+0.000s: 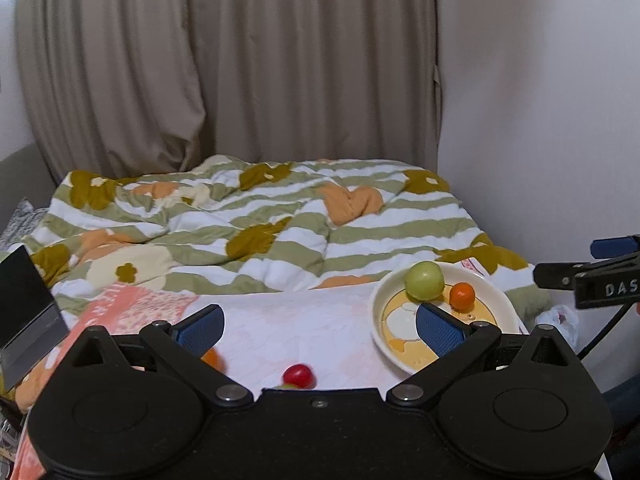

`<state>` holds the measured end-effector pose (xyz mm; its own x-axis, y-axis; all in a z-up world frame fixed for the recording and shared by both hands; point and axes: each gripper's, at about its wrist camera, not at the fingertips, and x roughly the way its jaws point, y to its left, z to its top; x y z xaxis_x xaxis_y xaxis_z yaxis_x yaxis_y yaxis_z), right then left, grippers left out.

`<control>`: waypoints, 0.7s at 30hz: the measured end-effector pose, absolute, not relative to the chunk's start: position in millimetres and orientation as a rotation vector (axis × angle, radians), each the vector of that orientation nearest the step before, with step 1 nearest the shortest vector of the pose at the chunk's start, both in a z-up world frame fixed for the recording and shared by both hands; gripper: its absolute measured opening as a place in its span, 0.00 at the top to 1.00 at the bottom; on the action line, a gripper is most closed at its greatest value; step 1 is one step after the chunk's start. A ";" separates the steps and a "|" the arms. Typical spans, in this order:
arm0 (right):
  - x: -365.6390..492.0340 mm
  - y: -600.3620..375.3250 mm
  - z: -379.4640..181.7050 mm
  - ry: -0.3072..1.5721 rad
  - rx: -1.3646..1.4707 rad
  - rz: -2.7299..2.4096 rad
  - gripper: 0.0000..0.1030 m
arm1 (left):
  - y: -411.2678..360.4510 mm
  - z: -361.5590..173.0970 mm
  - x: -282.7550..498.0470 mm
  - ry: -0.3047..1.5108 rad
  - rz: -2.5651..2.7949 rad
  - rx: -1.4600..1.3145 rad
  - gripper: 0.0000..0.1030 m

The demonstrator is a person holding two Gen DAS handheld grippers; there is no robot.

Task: Organize fruits
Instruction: 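Withdraw both grippers from the bowl back over the fruits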

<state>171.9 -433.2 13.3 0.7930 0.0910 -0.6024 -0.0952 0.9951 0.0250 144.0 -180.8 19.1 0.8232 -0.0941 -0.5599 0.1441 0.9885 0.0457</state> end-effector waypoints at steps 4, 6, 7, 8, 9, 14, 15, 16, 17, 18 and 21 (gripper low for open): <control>152.1 -426.2 20.4 0.661 0.017 0.106 0.00 | -163.6 25.0 116.4 0.585 -0.090 0.078 0.00; 139.2 -420.0 23.6 0.656 0.022 0.106 0.00 | -151.5 27.5 102.6 0.582 -0.072 0.068 0.00; 132.9 -416.8 25.0 0.655 0.024 0.105 0.00 | -145.1 27.9 97.9 0.581 -0.068 0.062 0.00; 126.7 -413.2 25.9 0.655 0.026 0.103 0.00 | -136.8 28.7 91.3 0.578 -0.062 0.055 0.00; 120.9 -409.4 26.2 0.655 0.027 0.101 0.00 | -129.2 29.3 85.5 0.577 -0.058 0.051 0.00; 93.6 -379.8 25.9 0.650 0.007 0.085 0.00 | -88.3 27.9 63.7 0.577 -0.043 0.054 0.00; 88.5 -373.2 25.3 0.651 0.008 0.077 0.00 | -78.0 27.0 59.7 0.578 -0.046 0.058 0.00; 83.2 -366.3 25.0 0.651 0.011 0.069 0.00 | -70.3 25.7 56.7 0.579 -0.052 0.058 0.00; 77.8 -359.0 24.4 0.652 0.015 0.059 0.00 | -61.0 24.6 54.2 0.585 -0.060 0.057 0.00; 73.3 -352.3 23.6 0.654 0.018 0.047 0.00 | -50.5 23.2 52.8 0.599 -0.066 0.055 0.00; 58.6 -327.4 20.0 0.653 0.027 0.027 0.00 | -24.7 18.7 48.7 0.612 -0.083 0.056 0.00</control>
<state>58.6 -327.4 20.0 0.7938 0.0339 -0.6073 -0.0171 0.9993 0.0335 48.7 -24.7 18.7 0.8155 -0.0611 -0.5755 0.0942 0.9952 0.0278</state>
